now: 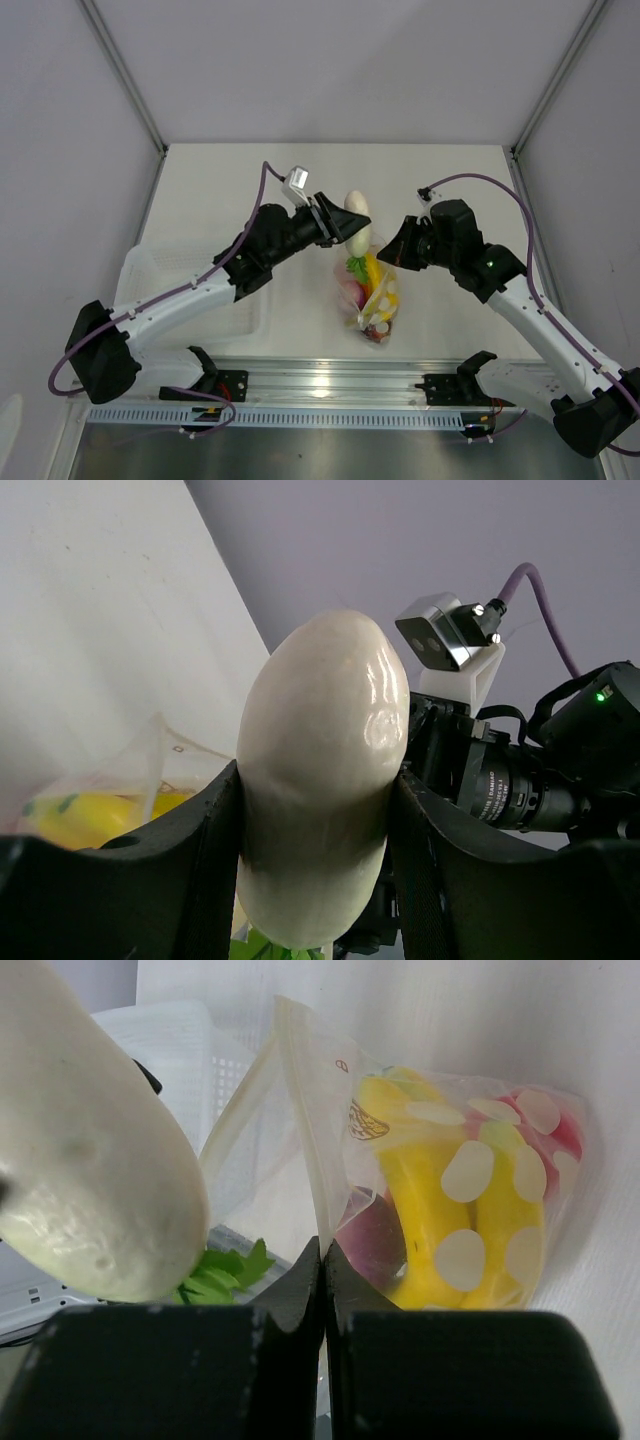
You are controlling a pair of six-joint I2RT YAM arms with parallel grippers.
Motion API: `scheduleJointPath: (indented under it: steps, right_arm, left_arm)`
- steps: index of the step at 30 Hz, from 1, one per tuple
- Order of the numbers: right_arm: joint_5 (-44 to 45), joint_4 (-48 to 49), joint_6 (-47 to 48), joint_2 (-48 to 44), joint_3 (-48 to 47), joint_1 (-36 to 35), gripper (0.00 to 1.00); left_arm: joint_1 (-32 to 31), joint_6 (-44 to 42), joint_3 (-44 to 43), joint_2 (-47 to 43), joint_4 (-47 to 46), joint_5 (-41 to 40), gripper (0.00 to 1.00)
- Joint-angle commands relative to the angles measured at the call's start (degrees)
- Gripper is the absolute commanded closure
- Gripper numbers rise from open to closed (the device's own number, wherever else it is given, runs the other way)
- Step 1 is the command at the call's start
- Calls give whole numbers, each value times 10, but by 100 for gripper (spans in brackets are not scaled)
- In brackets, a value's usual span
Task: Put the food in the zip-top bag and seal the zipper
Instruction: Place the fake vegetable in the zipper food storage bag.
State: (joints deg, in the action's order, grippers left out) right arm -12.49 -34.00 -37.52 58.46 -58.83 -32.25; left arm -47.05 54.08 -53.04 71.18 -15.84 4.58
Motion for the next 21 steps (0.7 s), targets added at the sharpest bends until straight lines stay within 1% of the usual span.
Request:
scheduleJointPath:
  steps: [1, 9, 11, 16, 17, 19, 21]
  right_arm:
    - [5, 13, -4, -12, -12, 2, 100]
    - [8, 13, -5, -17, -12, 2, 100]
    - [10, 13, -6, -17, -13, 3, 100]
    - [14, 11, -9, -20, -15, 2, 100]
    - [16, 10, -10, -21, -16, 3, 100]
    - [19, 10, -11, -23, -16, 2, 100]
    - [20, 8, -11, -23, -17, 3, 100]
  left_arm:
    - [-13, 20, 1, 6, -64, -10, 100]
    - [-28, 34, 32, 12, -35, -29, 100]
    - [-31, 37, 51, 14, -39, -33, 99]
    - [-43, 44, 70, 22, -38, -37, 97]
    - [-45, 44, 75, 23, -39, -40, 94]
    - [-52, 45, 84, 23, -46, -41, 91]
    - [-58, 51, 94, 24, -53, -41, 84]
